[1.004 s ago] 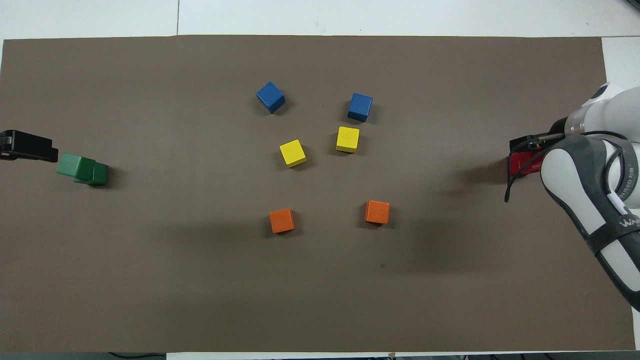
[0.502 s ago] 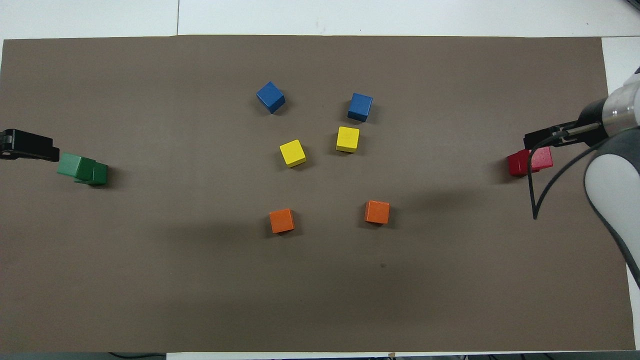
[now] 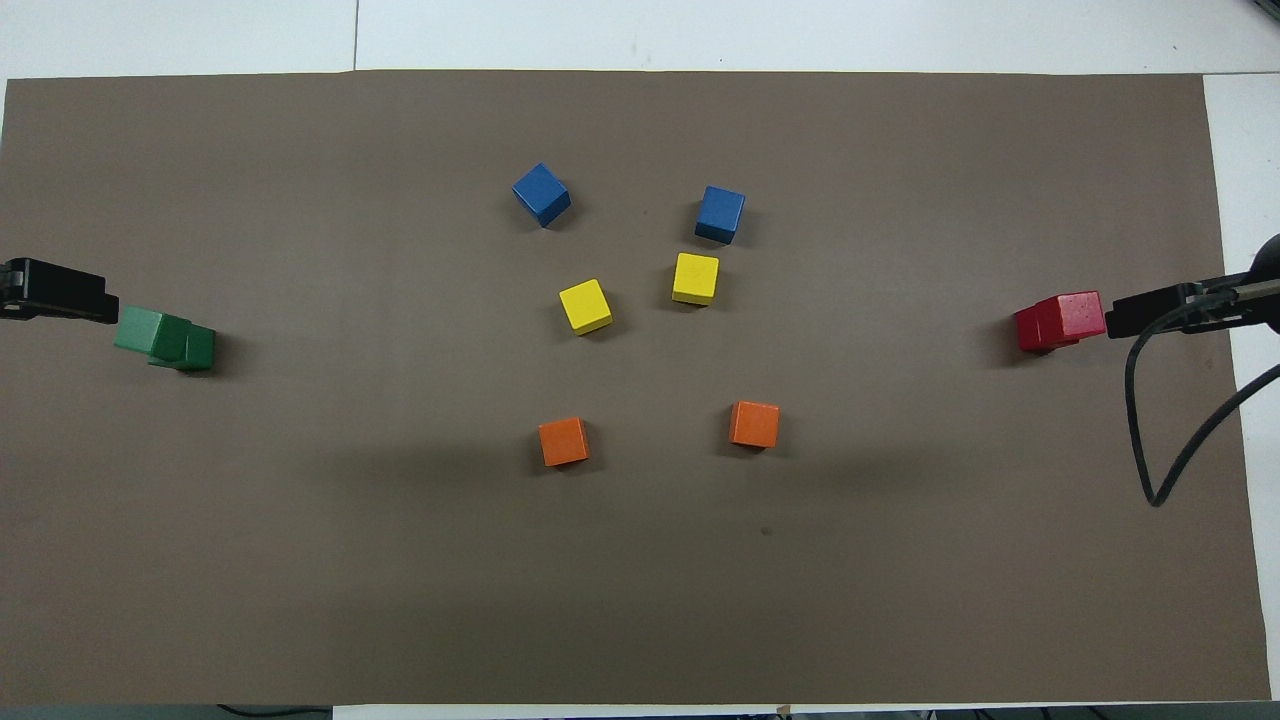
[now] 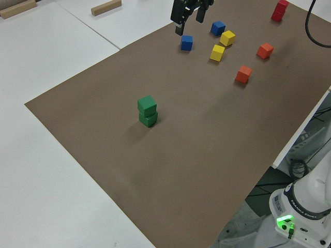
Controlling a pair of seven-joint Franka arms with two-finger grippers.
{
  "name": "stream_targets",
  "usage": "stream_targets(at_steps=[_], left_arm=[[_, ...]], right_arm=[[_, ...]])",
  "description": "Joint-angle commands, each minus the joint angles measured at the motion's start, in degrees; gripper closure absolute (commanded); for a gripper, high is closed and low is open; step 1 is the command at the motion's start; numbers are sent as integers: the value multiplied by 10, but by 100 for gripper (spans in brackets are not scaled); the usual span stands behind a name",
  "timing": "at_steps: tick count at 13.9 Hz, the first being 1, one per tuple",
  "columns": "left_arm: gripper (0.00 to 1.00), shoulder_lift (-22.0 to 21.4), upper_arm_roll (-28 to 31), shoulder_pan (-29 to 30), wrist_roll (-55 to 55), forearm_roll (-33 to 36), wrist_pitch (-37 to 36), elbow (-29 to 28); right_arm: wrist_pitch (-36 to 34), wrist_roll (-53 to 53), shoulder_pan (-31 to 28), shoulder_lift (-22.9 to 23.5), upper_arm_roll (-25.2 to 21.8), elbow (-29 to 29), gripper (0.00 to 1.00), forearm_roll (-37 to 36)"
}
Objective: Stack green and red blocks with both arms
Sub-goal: 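Open the right gripper and withdraw it from the red blocks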
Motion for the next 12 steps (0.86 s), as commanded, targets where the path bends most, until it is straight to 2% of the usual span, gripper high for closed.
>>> stream_targets(at_steps=[1,12], left_arm=[[0,6,3,-2,-6,-8,-8,14],[0,6,2,-4,-7,-9,-9,14]], right_arm=[[-12,12,-4,29,4,25,0,1],[-48,15,-6,33,3,39,0,-10]])
